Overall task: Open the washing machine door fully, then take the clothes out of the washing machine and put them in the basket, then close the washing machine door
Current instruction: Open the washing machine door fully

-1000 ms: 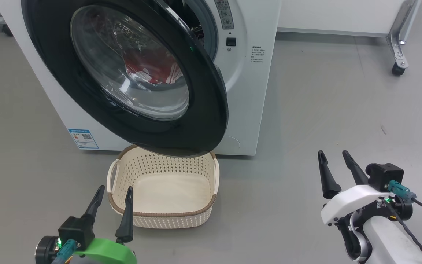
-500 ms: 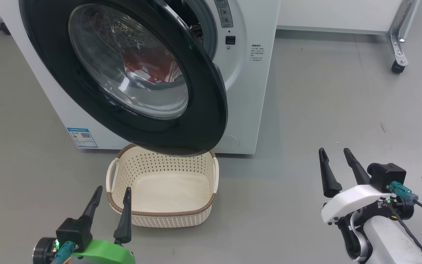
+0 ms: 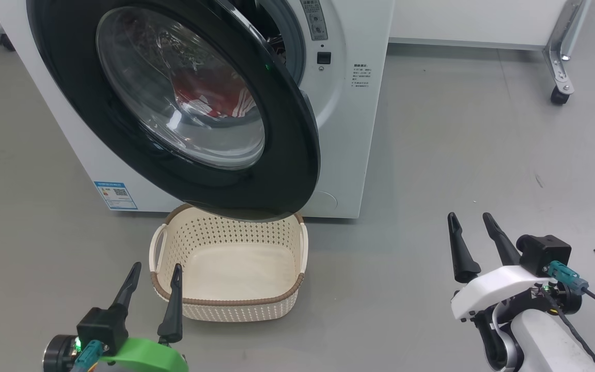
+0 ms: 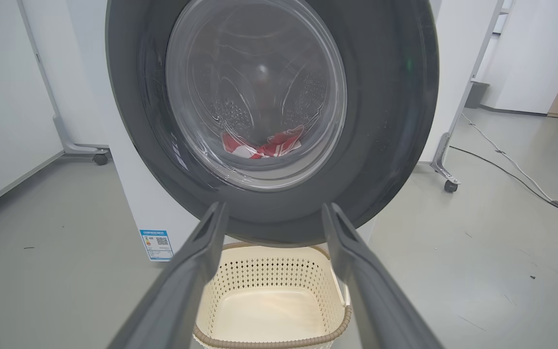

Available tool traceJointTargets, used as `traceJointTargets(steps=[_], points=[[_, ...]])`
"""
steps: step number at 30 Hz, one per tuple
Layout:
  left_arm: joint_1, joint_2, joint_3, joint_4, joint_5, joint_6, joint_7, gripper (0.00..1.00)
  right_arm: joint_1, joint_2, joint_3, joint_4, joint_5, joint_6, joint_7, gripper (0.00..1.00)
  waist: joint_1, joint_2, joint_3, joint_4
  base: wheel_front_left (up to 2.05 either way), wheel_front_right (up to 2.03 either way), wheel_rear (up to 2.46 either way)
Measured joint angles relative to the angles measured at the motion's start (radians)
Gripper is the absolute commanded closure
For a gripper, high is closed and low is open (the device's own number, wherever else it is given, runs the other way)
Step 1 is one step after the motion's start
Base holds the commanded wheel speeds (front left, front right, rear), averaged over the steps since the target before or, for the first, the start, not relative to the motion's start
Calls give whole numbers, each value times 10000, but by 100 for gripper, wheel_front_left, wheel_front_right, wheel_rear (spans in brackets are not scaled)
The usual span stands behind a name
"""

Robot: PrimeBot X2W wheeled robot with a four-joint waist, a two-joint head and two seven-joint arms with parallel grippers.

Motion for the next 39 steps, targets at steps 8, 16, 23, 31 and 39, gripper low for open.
traceJointTargets(steps=[8,16,23,31,39], points=[[13,0,36,-2,56,-2,0,0,148,2,-71,-71,-12,0,-8,0,0,0,-11,-1,0,0,0],[27,0,73,-4,67,-4,0,0,162,23,-113,-144,-77,4,-8,0,0,0,-41,1,0,0,0],[35,-2,92,-6,69,-82,0,0,163,23,-242,-261,-107,4,-10,0,0,0,-58,-3,0,0,0],[113,-2,92,-12,71,-92,0,0,168,21,-286,-322,-192,6,-10,0,0,0,-51,15,0,0,0],[144,-4,88,-58,98,-96,0,0,172,17,-320,-426,-290,15,-10,0,0,0,19,61,0,0,0]])
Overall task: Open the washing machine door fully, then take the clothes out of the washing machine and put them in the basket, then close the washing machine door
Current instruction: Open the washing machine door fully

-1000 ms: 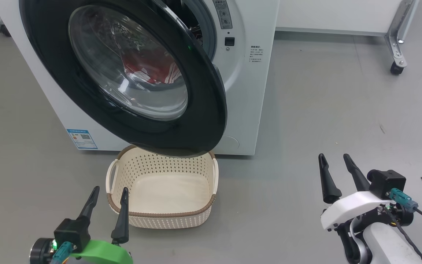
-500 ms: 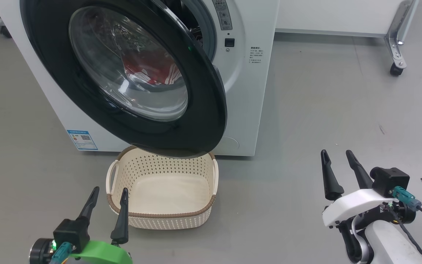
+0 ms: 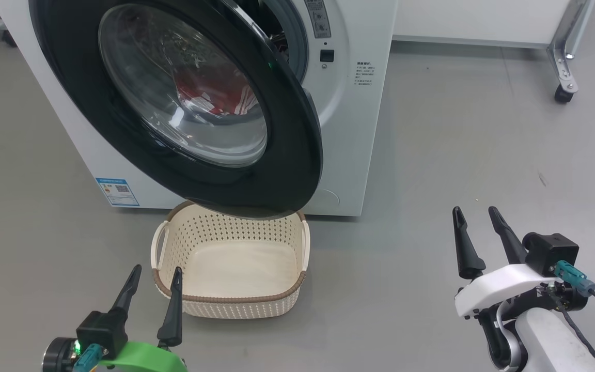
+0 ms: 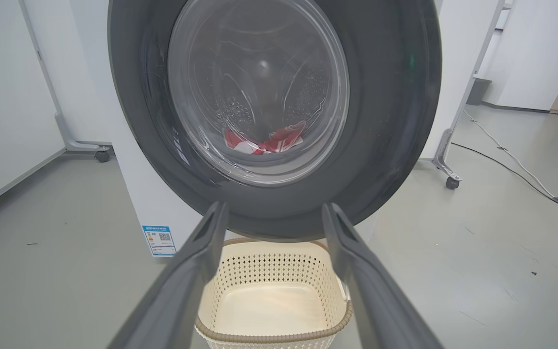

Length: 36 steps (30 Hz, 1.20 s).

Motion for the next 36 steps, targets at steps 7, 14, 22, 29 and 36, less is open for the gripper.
traceJointTargets(steps=[7,14,22,29,36], points=[[0,0,-132,-186,46,-82,0,0,-98,-144,19,-284,-157,123,-33,100,0,0,389,82,0,0,0],[-42,-2,-297,-263,119,-178,0,0,-893,-213,23,-522,-136,311,184,100,0,0,888,252,0,0,0],[-458,-6,-600,-301,130,-336,0,0,-2087,23,-370,-571,1241,506,1313,100,0,0,1575,550,0,0,0],[-906,-21,-930,-307,86,-422,0,0,-2985,370,-1022,-372,2924,518,2571,100,0,0,2115,949,0,0,0],[-1165,-21,-1177,-257,-61,-435,0,0,-3781,721,-1540,-113,4684,518,4036,100,0,0,2510,1430,0,0,0]])
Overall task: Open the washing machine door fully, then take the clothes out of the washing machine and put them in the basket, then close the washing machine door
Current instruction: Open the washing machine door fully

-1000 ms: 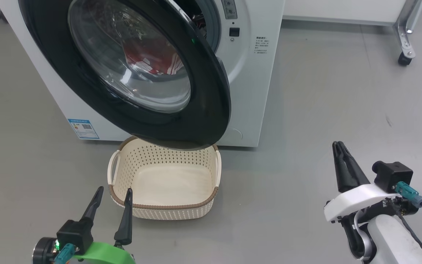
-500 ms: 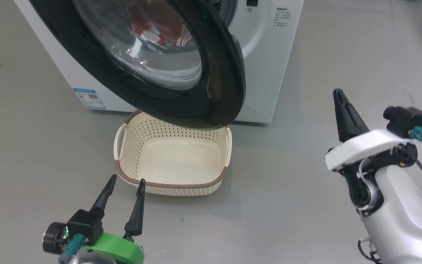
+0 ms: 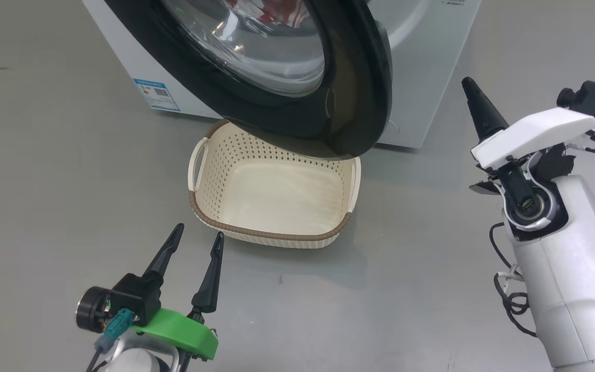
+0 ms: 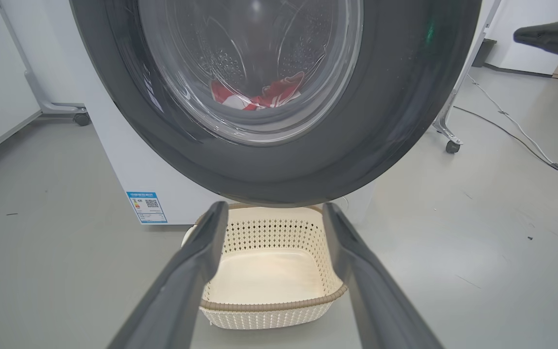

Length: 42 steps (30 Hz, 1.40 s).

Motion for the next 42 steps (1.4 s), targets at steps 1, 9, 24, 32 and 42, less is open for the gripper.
traceJointTargets(steps=[1,9,24,32,42], points=[[-43,-2,-44,8,-4,0,0,0,-104,25,-77,21,211,-2,176,100,0,0,44,70,0,0,0],[-242,-6,-155,31,-286,-31,0,0,-1040,59,-474,261,1344,-353,1469,100,0,0,342,557,0,0,0],[-570,-17,-328,36,-489,-15,0,0,-2179,81,-631,725,2462,-1246,3394,100,0,0,806,1048,0,0,0],[-662,-23,-364,75,-529,23,0,0,-2406,63,-487,909,2765,-1384,4128,100,0,0,886,1120,0,0,0],[-757,-27,-372,184,-529,52,0,0,-2408,75,-485,1060,3135,-1457,4627,100,0,0,848,1143,0,0,0]])
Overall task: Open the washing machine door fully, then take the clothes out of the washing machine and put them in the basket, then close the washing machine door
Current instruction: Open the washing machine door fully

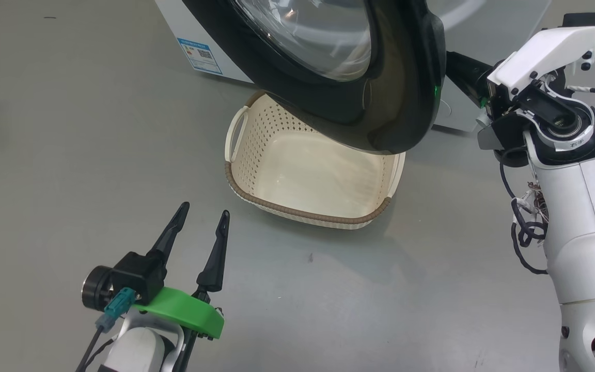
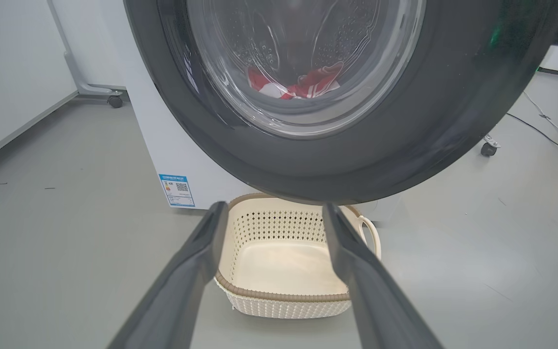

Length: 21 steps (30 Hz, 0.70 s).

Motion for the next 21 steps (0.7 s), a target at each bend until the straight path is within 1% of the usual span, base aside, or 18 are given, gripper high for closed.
traceJointTargets(steps=[13,21], points=[[-57,-6,-25,155,0,67,0,0,59,69,10,311,554,0,522,100,0,0,-276,29,0,0,0],[-55,-8,-8,280,19,98,0,0,527,192,105,552,1005,8,802,100,0,0,-678,30,0,0,0]])
